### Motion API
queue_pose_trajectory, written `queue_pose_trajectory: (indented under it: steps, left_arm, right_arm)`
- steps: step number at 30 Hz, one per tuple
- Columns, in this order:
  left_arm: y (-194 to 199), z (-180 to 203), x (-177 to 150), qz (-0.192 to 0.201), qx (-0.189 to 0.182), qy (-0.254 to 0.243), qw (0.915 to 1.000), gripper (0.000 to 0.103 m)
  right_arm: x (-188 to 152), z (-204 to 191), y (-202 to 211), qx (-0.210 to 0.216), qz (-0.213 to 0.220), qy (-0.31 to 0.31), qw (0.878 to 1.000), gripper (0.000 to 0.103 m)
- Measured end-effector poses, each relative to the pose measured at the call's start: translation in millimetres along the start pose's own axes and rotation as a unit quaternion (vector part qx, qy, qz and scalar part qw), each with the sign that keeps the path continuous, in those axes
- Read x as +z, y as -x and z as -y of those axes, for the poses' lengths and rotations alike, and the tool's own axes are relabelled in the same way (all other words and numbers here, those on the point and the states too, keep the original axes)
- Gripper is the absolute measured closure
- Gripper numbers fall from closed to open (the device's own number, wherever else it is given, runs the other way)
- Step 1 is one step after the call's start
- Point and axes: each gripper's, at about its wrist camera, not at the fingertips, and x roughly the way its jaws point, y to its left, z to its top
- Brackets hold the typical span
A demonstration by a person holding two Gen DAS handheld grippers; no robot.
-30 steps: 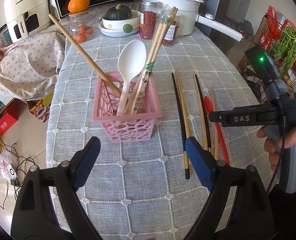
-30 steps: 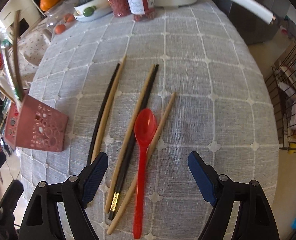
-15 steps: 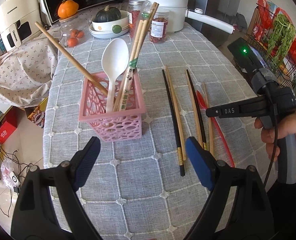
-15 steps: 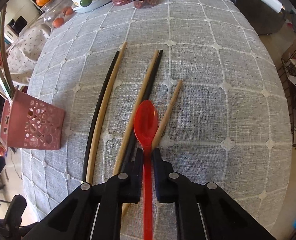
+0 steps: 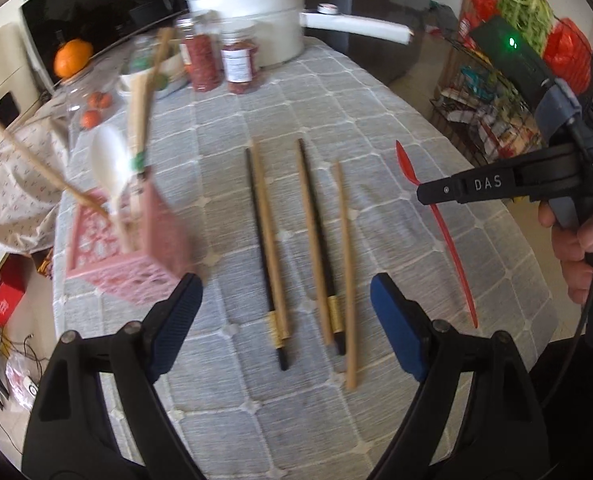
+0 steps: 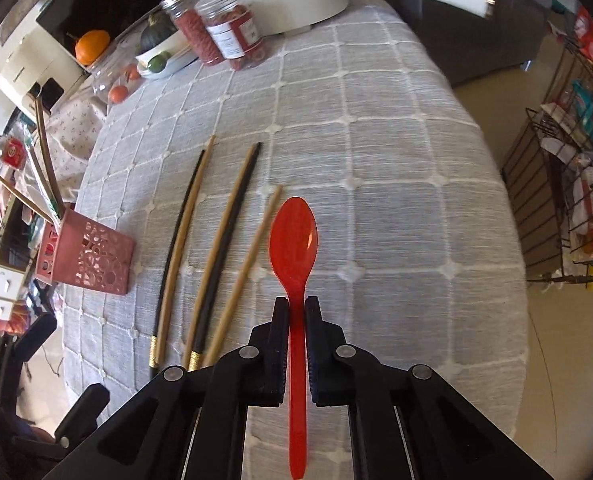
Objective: Organize utensils
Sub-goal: 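Grasp the red spoon with the right gripper while the left gripper grasps a plain wooden chopstick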
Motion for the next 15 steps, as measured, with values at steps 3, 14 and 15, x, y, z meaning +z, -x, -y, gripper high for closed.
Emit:
queue_pose_trajectory:
  steps: [3,14,15]
  left_arm:
    - [-17.9,15.5,13.7,-0.024,-0.017,-0.021,0.9993,0.039]
    - [-88.8,23.4,58.6,-0.103,-0.054,0.029,0.9928,0.091]
    - [-93.4,23.9,61.4,-0.108,-0.055,0.029,0.9922,0.092]
  right_arm:
    - [-4.4,19.8,5.2,0.002,-0.002,-0.006,1.000,0.095]
    - [-2.1,52.6,15.2,0.024,0.002,-0.021,0.999,0.095]
    - [-1.9,54.0,16.4,0.026,0.002,-0.022,0.999,0.095]
